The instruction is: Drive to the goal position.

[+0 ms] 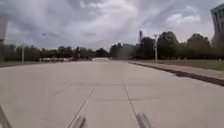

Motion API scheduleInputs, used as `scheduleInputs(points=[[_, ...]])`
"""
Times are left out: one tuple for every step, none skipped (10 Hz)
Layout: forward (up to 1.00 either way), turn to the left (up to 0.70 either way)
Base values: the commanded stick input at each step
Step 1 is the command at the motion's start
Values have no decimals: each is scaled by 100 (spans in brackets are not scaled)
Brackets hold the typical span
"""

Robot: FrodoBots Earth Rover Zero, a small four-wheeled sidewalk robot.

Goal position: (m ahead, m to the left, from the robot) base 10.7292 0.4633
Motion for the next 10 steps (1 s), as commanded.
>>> scheduleInputs(points=[[100, 0], [100, 0], [100, 0], [100, 0], [100, 0], [100, 0], [100, 0], [100, 0], [100, 0], [100, 0]])
